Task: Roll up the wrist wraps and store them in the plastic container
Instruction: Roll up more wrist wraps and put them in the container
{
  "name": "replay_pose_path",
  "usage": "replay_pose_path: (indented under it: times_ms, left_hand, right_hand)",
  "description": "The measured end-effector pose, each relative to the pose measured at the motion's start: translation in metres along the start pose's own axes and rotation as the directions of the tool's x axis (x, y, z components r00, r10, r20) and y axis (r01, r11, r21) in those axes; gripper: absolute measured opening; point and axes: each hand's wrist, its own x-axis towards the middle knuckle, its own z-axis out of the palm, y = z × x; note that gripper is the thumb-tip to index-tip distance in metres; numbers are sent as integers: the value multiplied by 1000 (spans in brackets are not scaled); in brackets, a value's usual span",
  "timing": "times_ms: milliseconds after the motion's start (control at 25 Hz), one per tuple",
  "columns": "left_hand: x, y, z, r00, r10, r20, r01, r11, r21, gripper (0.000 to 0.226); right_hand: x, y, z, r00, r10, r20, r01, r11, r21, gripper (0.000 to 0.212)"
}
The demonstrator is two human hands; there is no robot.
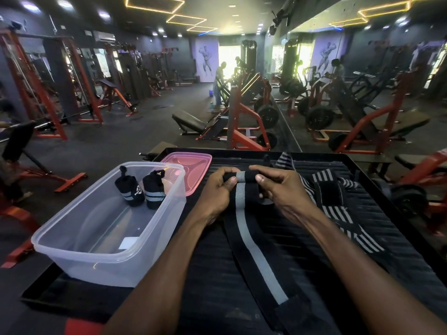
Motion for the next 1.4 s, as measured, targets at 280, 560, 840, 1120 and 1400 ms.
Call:
replay_pose_path:
  times_ms: [280,560,840,1120,1400]
  left_hand:
    - [-2,5,4,987,157,-18,-157,988,-7,42]
    - [-1,1,0,994,105,-10,-106,986,-126,7]
    - [0,-1,-2,986,163,-16,-163,986,-35,27]
    - [-2,2,1,1000,17,-16,-20,976,-218,13]
    - [-1,3,-1,997,64,-53,-71,989,-130,13]
  right_hand:
    - [-2,-8,2,986,-165,-24,150,939,-308,11]
    - [-7,-10,5,976,-218,-24,201,935,-293,32]
    - [-4,-10,1,995,-91,-45,74,952,-296,8]
    - [-1,-7,-3,968,-247,-47,201,872,-446,14]
    - [-8,-14,1,997,-79,-5,75,960,-269,8]
